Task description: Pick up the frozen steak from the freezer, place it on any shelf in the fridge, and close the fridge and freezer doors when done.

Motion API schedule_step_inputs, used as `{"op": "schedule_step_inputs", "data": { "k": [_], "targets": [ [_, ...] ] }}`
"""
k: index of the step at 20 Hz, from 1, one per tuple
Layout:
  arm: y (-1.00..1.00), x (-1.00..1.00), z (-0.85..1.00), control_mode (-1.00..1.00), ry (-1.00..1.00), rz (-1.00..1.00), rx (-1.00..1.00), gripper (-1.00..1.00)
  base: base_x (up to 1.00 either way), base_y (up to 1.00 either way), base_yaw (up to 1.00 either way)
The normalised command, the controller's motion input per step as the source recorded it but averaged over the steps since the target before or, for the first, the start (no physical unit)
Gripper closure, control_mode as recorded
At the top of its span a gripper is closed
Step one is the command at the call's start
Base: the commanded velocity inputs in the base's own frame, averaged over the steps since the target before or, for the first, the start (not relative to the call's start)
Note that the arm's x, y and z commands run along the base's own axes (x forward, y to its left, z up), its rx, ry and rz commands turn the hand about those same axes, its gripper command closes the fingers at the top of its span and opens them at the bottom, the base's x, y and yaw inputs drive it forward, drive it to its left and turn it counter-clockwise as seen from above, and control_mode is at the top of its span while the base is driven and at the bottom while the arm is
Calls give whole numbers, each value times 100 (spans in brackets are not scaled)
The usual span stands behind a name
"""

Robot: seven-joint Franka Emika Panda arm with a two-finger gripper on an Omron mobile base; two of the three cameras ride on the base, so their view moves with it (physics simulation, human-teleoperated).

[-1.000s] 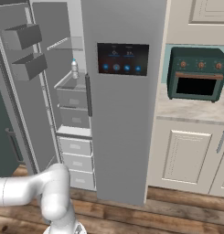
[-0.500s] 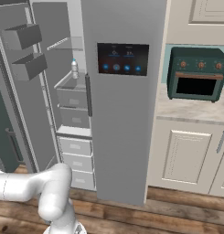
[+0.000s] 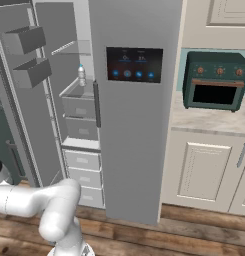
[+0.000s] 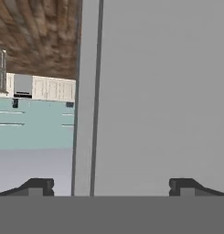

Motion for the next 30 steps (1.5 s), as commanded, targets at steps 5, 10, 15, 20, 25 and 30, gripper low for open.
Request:
{"op": "schedule_step_inputs", "data": {
  "k": [5, 10, 15, 20, 25, 30],
  "targets": [
    [-36, 9, 0, -100, 0, 0, 0, -100, 0, 0, 0],
    [-46, 10, -1, -100, 0, 0, 0, -100, 0, 0, 0],
    [-57, 20, -2, -100, 0, 0, 0, -100, 0, 0, 0],
    [-53, 36, -1, -100, 0, 0, 0, -100, 0, 0, 0],
    [-63, 52, -4, -100, 0, 0, 0, -100, 0, 0, 0],
    [-72, 58, -3, -100, 0, 0, 0, -100, 0, 0, 0]
  ]
}}
